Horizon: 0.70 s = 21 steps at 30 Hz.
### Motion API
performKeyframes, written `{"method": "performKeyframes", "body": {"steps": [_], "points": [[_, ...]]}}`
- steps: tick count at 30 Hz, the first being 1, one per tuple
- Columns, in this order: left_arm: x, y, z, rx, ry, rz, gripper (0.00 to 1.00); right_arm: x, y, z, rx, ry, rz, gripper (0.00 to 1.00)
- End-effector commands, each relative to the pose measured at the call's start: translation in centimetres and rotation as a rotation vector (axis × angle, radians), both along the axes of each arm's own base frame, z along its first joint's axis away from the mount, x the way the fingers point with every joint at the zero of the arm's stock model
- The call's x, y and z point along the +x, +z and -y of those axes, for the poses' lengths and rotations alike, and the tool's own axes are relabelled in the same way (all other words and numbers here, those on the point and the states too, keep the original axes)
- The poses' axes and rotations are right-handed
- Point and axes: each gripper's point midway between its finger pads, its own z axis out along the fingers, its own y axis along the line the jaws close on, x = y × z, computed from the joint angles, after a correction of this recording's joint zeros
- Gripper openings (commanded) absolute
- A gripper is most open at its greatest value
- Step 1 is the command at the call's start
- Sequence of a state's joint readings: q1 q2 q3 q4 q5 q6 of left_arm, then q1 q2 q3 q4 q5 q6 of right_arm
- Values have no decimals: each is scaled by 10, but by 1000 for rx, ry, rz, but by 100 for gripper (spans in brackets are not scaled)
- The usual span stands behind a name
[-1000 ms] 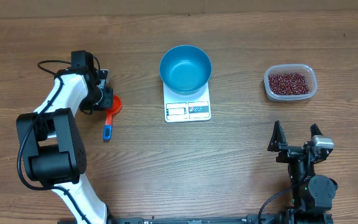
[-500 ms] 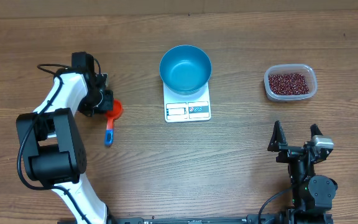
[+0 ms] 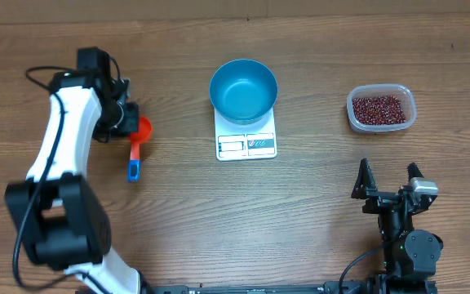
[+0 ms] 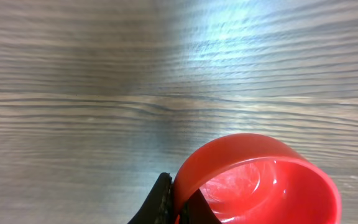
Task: Scoop item into bowl and weigh 150g on scale
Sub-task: 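Lift the red scoop with the left gripper toward the scale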
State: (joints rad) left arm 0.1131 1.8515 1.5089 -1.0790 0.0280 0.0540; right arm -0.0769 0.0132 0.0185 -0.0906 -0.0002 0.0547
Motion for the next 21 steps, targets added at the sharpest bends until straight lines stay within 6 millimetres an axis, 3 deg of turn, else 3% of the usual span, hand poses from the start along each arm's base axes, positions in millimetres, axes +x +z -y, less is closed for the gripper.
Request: {"method": "performKeyframes", "body": {"steps": [1,5,9,17,21], "points": [[1,57,1,14,13,144,4,0,-3,0,-3,2,-2,100],[-17,91,3,19,14,198,4,0,-3,0,-3,2,-2,100],[-34,108,5,-1,95,214,4,0,-3,0,-3,2,-2,100],[-72,104,9,-116,638,77,4,0,-3,0,-3,2,-2,100],[-79,102,10,-134,778,43,4,0,-3,0,-3,2,-2,100]]}}
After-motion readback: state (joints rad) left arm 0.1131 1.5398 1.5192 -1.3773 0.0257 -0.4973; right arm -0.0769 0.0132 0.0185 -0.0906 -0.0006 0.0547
